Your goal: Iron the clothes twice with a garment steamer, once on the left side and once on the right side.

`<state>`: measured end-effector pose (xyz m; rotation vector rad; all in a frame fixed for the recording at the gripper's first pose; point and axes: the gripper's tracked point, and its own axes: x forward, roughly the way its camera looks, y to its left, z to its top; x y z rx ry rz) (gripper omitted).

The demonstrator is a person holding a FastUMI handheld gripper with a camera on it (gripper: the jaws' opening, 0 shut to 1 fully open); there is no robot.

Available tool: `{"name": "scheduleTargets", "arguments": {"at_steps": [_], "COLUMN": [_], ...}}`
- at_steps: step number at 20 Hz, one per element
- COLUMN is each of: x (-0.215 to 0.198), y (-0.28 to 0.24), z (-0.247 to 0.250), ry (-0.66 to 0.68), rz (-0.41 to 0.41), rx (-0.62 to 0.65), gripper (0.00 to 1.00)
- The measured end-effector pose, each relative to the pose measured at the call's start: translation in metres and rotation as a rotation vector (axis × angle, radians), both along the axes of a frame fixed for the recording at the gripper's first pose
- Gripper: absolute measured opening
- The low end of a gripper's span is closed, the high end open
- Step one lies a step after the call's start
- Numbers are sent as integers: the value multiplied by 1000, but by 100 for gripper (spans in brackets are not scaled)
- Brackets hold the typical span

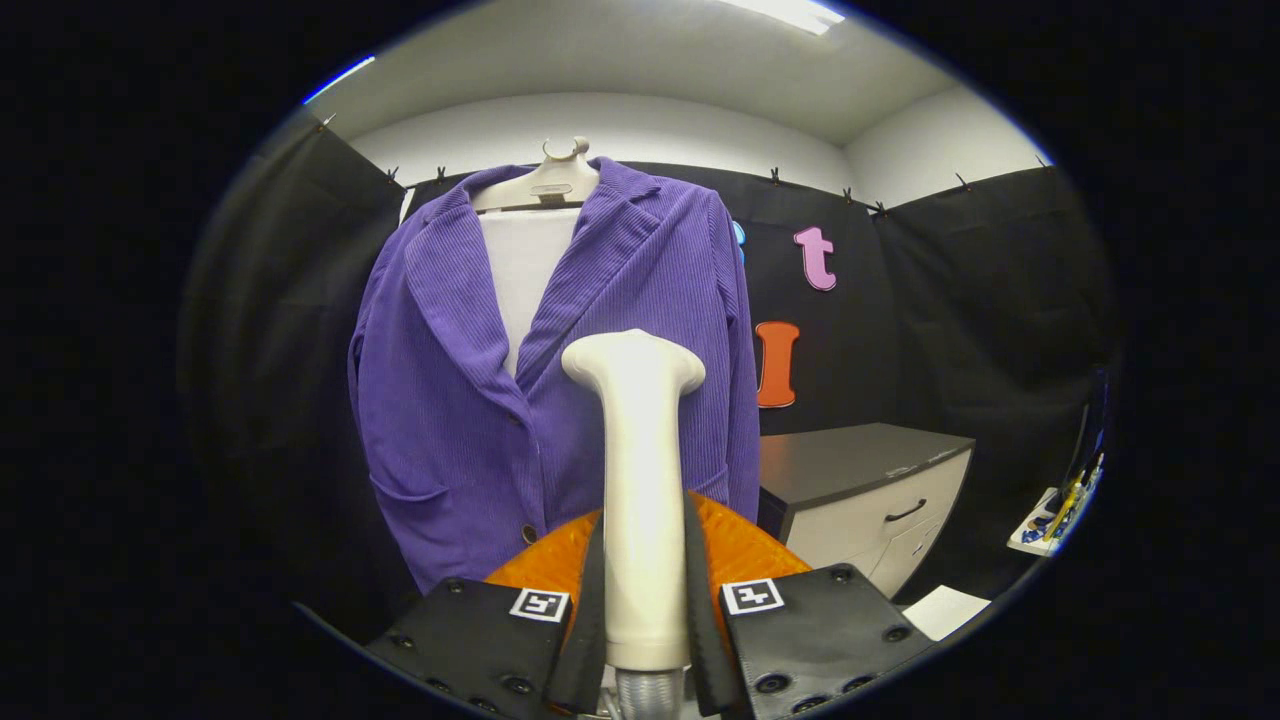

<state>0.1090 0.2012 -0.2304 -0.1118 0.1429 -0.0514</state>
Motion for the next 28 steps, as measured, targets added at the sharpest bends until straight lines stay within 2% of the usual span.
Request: {"name": "scheduleTargets", "arguments": {"at_steps": [20,28], "x": [-37,-48], "y": [-11,-10], "z": [-91,-118], "ry": [100,130], "rz": [-36,-42], "rx": [-17,-61], "gripper": [43,42]}}
